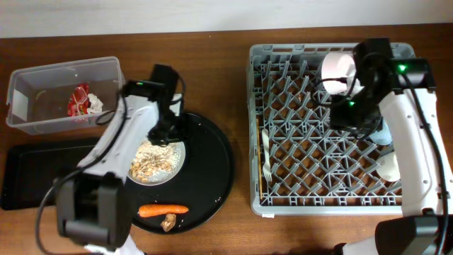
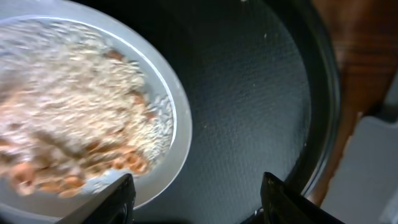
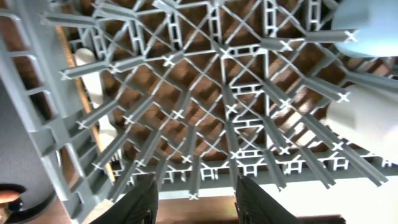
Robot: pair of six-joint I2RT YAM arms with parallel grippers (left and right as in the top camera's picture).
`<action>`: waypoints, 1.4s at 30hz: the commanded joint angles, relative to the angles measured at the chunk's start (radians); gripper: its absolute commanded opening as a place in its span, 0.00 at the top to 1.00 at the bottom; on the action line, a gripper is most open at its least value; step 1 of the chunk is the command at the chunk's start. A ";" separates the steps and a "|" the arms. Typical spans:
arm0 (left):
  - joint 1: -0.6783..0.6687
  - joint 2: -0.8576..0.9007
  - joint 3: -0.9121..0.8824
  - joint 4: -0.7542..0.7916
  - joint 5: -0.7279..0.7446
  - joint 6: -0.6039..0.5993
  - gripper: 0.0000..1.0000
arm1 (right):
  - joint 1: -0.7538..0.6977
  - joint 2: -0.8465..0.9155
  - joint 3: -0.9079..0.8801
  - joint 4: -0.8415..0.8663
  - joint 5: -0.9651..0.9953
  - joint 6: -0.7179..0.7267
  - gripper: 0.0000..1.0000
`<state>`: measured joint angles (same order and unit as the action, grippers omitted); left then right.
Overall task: Sort waste into correct bins and load items into the dishwasher rack
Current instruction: 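Lower the left gripper to the plate edge to grasp it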
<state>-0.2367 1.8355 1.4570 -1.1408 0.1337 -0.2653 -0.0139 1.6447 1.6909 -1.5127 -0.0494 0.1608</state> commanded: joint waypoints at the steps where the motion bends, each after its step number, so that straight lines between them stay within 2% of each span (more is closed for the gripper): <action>1: -0.019 0.098 -0.003 0.034 0.001 -0.064 0.36 | -0.027 -0.002 0.011 -0.006 0.002 -0.034 0.56; 8: -0.019 0.251 -0.003 0.098 0.000 -0.079 0.36 | -0.027 -0.002 0.011 -0.003 0.002 -0.034 0.56; 15: -0.019 0.282 -0.005 0.112 -0.013 -0.079 0.39 | -0.027 -0.002 0.011 -0.003 0.002 -0.034 0.56; 19: -0.019 0.294 -0.042 0.116 -0.053 -0.079 0.56 | -0.027 -0.002 0.011 -0.006 0.002 -0.034 0.56; 22: -0.019 0.294 -0.043 0.119 -0.053 -0.079 0.78 | -0.027 -0.002 0.011 -0.007 0.002 -0.034 0.56; 26: -0.019 0.294 -0.043 0.115 -0.057 -0.079 0.83 | -0.027 -0.002 0.011 -0.006 0.002 -0.034 0.56; 39: -0.019 0.294 -0.113 0.098 -0.231 -0.079 0.99 | -0.027 -0.002 0.011 -0.010 0.002 -0.034 0.56; 42: -0.019 0.294 -0.110 0.079 -0.236 -0.079 0.99 | -0.027 -0.002 0.011 -0.011 0.002 -0.034 0.56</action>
<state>-0.2691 2.0552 1.4044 -1.0565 -0.0452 -0.3531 -0.0341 1.6447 1.6905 -1.5188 -0.0494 0.1303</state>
